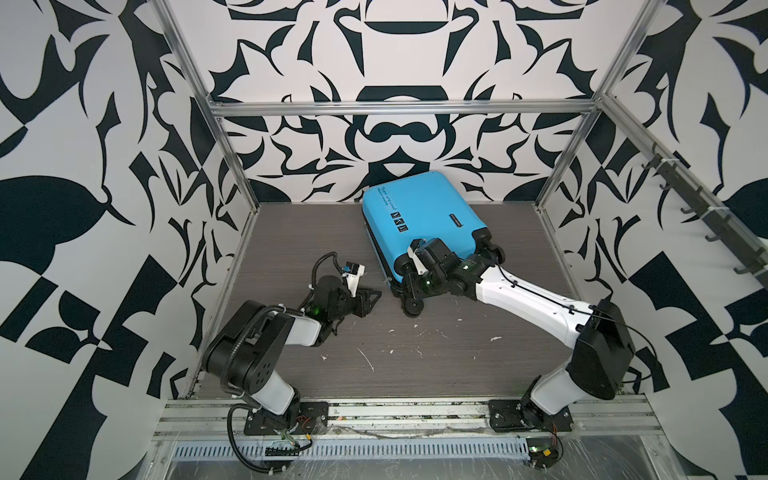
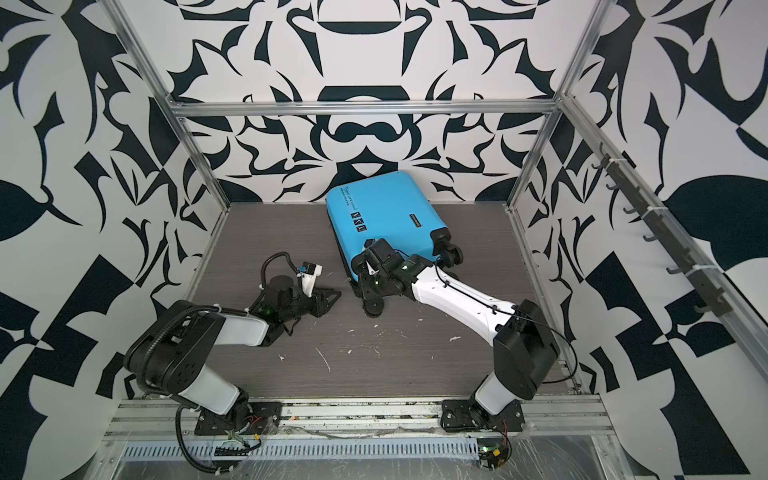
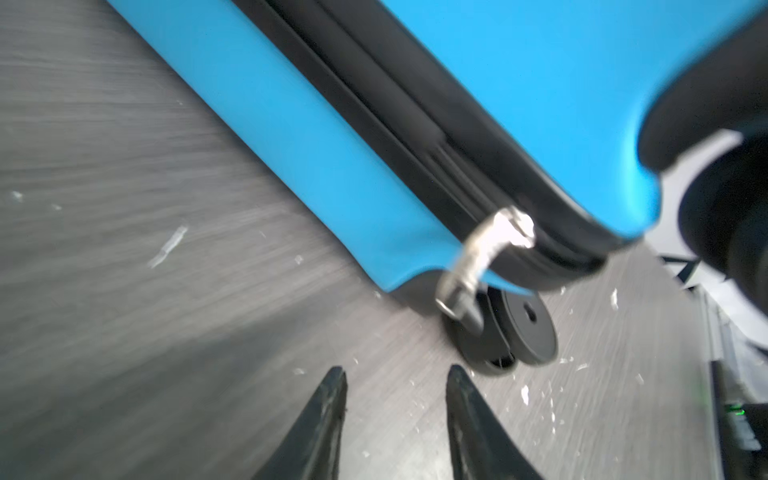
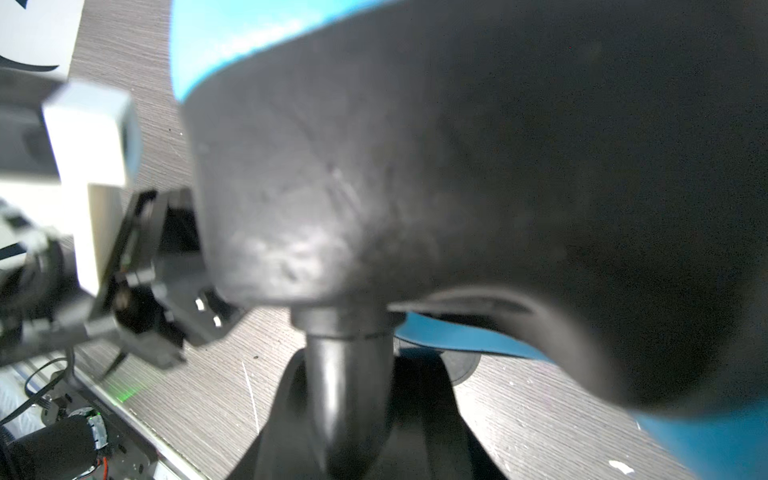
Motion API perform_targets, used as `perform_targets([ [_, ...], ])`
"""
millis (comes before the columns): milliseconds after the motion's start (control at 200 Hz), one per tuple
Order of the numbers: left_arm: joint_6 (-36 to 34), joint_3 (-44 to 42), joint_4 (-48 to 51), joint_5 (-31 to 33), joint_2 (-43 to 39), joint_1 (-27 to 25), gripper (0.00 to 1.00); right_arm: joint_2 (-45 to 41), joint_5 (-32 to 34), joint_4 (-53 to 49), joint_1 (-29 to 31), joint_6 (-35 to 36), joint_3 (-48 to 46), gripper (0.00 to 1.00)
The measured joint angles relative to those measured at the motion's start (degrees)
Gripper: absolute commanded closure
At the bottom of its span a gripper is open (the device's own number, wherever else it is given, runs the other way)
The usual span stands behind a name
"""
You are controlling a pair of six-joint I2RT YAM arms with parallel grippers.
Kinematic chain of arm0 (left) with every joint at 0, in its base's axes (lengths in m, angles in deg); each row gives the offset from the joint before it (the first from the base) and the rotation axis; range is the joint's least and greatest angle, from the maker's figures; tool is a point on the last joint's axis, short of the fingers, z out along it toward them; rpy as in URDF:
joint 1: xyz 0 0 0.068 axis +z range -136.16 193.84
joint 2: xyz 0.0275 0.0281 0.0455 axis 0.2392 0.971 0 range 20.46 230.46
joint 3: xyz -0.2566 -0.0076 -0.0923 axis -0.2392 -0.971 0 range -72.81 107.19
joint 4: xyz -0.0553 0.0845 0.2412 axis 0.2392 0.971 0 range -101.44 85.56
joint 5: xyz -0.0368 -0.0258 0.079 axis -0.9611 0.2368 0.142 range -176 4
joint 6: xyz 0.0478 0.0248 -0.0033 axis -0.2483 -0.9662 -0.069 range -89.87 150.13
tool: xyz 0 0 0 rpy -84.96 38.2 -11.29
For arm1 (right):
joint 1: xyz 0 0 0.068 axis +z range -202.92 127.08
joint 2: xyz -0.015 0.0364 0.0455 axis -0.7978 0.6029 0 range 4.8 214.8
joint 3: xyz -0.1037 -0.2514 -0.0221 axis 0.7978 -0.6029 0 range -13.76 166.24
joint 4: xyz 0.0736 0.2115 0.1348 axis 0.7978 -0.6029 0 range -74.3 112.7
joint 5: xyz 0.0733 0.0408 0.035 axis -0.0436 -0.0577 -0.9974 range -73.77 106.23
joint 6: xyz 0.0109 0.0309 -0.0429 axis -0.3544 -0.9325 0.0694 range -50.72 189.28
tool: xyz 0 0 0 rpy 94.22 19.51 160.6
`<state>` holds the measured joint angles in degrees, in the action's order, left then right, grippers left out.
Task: Pack the luggage
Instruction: 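Grasp the silver zipper pull with the left gripper while the right holds the wheel housing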
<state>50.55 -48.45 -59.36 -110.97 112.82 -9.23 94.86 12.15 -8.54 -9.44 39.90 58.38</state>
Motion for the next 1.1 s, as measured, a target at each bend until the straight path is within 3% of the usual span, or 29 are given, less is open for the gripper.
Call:
perform_targets([
  [110, 2.1, 2.6, -2.4, -5.6, 3.2, 2.5, 0.58, 0.0, -0.1, 0.2, 0.1, 0.0, 0.0, 0.55],
  [450, 6.6, 7.4, -7.0, -17.7, 8.6, 2.5, 0.59, 0.0, -0.2, 0.2, 0.1, 0.0, 0.0, 0.57],
  [810, 8.1, 11.1, -7.1, -21.7, 10.9, 2.5, 0.62, 0.0, -0.2, 0.2, 0.1, 0.0, 0.0, 0.64],
  [1100, 8.3, 11.8, -6.1, -23.7, 11.3, 2.6, 0.75, 0.0, -0.2, 0.2, 0.1, 0.0, 0.0, 0.69],
])
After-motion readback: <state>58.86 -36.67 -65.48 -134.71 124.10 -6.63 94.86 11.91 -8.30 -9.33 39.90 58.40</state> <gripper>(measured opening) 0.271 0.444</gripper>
